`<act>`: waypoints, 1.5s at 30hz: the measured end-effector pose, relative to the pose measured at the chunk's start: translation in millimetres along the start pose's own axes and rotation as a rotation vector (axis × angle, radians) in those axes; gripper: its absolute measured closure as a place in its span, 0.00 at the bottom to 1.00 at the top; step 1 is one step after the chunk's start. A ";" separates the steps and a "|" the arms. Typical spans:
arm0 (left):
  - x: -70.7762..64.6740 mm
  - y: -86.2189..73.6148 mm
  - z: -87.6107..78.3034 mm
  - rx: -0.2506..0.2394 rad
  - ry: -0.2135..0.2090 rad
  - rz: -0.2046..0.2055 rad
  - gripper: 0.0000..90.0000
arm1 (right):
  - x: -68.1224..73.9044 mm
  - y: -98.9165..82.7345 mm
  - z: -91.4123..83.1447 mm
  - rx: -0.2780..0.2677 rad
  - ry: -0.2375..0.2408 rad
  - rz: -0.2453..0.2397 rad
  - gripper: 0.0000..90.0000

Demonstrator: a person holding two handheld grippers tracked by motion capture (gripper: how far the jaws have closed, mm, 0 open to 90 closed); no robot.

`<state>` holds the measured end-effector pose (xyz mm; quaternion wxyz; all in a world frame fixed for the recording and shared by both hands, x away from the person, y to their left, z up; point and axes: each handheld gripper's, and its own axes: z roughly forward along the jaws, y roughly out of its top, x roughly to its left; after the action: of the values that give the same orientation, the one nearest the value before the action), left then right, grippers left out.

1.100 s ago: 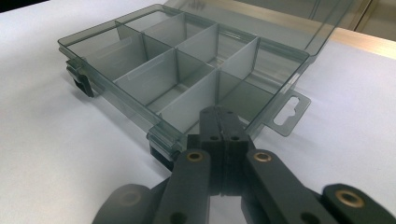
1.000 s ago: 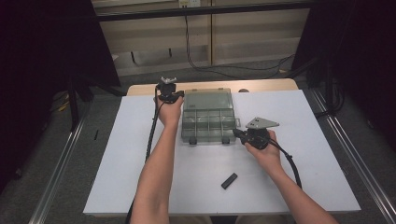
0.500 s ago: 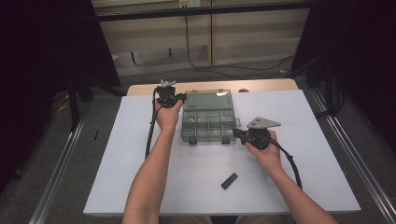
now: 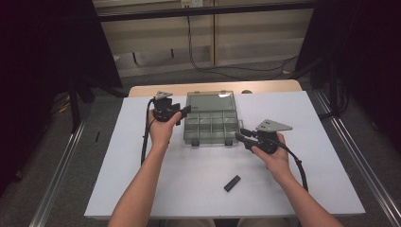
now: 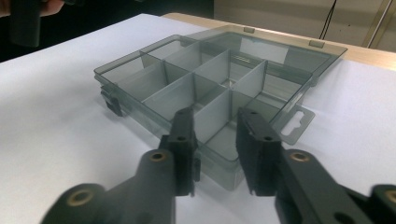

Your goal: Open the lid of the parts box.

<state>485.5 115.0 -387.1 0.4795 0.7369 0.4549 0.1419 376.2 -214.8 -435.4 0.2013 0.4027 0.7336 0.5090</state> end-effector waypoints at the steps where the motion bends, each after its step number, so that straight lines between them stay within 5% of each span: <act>1: -1.7 -2.0 -2.7 0.003 -0.009 0.000 0.48 | 0.1 -0.5 -1.7 0.002 0.001 0.005 0.71; 10: -23.1 -17.1 -18.3 0.027 -0.090 0.055 0.31 | 1.6 -1.9 -16.6 0.004 0.013 0.017 0.49; 23: -46.2 -25.7 -25.9 0.051 -0.139 0.136 0.21 | 1.7 -8.9 -33.0 0.028 0.008 0.018 0.23; 45: -60.6 -44.6 -24.0 0.092 -0.192 0.167 0.14 | 1.4 -25.2 -59.5 0.058 0.006 0.007 0.14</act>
<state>413.1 85.7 -398.5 0.4728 0.8037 0.3501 0.0892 323.7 -252.4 -434.3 0.1855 0.4092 0.7473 0.4896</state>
